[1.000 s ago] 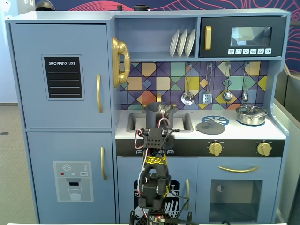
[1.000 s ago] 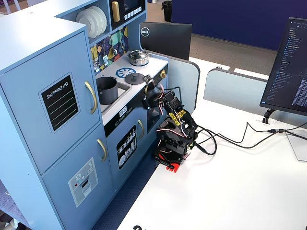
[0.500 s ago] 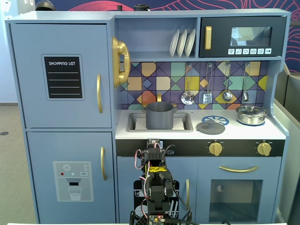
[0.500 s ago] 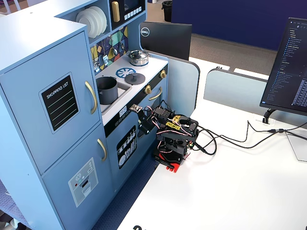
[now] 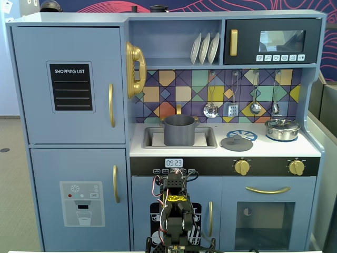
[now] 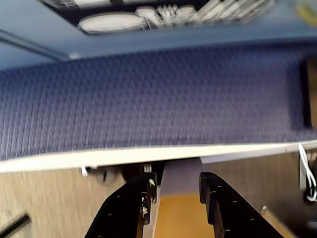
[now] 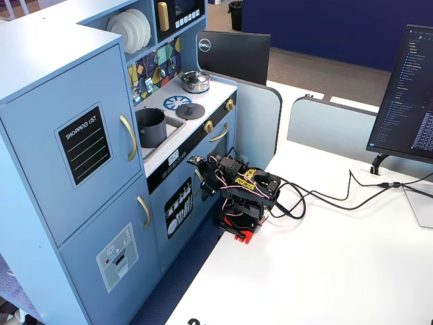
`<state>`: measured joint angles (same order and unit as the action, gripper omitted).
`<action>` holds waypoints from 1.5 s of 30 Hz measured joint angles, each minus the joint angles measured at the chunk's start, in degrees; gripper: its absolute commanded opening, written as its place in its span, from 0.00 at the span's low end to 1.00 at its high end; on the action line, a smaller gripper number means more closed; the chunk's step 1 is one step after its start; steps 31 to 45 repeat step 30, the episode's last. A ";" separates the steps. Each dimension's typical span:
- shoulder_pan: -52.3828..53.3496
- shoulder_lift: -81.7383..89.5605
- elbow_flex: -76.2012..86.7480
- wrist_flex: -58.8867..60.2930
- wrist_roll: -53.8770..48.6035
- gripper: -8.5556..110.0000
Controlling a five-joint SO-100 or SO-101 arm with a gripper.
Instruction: Take off the lid from the gray recipient and place it on the counter
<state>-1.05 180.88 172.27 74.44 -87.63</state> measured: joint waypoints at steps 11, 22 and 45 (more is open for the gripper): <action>1.58 1.58 -0.26 3.16 -0.88 0.10; 1.41 1.58 -0.26 3.16 -0.88 0.12; 1.41 1.58 -0.26 3.16 -0.88 0.13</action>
